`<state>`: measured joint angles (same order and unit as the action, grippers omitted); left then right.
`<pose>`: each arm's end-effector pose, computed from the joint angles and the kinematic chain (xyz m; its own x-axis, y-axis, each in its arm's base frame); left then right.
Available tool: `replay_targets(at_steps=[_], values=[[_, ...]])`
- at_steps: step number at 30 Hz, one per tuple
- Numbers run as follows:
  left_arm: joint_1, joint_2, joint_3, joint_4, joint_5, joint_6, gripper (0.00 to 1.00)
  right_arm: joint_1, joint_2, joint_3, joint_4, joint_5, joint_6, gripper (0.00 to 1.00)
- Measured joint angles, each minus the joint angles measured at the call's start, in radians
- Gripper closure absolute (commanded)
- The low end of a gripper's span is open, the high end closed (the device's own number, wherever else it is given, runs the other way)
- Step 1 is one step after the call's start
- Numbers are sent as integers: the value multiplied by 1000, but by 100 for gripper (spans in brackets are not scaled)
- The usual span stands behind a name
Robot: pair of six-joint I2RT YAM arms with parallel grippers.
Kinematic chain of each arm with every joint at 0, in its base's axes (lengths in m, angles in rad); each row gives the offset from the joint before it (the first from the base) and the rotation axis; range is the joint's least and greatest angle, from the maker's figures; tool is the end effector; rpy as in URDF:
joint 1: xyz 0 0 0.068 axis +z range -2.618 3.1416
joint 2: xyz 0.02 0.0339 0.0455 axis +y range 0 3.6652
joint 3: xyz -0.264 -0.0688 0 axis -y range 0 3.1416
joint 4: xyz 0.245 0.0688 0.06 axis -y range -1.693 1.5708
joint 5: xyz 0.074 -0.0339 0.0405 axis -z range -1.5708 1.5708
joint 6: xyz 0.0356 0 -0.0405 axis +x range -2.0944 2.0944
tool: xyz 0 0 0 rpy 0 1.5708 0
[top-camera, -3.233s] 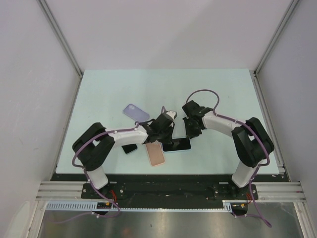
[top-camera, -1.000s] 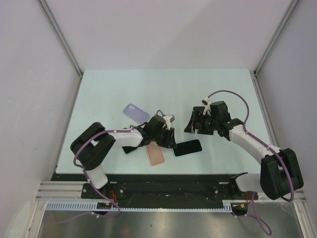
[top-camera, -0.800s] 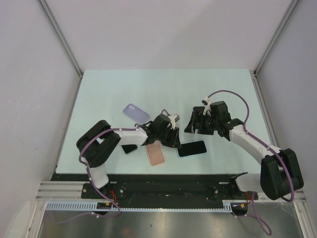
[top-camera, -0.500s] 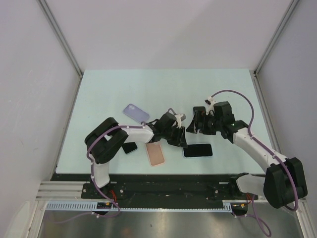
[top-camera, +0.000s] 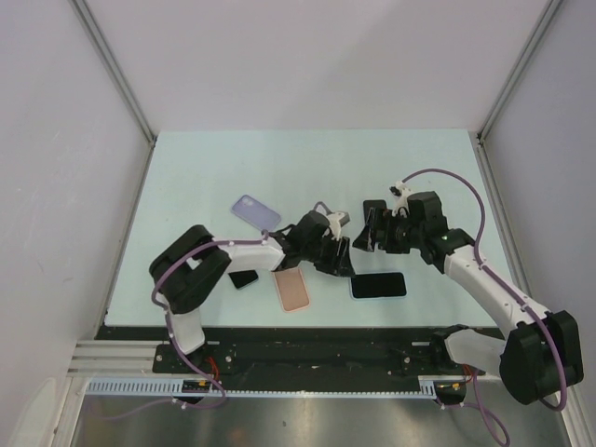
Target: Put the phone into the phone case
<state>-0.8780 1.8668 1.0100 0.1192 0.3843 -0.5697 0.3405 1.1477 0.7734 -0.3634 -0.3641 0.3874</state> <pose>0.2337 -0.3024 0.1482 -0.8420 0.2315 -0.4872 0.5182 0.5979 -0.6115 0.2229 0.0924 0.2483 -0.7987 0.0915 -0.5947 -0.2794 0.8189 0.5013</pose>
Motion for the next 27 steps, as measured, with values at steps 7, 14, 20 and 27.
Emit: replay_targets(at_steps=[7,14,20,27], values=[[125,-259,-128,-38,-52,78,35,0,-23,-2,17,-49,0,0],[203,-566,-154,-235,-202,163,18,0,23,-3,121,-159,32,0],[204,-616,-99,-463,-348,218,16,0,151,0,181,-261,66,0],[208,-569,-46,-674,-481,318,13,0,230,55,158,-291,47,0]])
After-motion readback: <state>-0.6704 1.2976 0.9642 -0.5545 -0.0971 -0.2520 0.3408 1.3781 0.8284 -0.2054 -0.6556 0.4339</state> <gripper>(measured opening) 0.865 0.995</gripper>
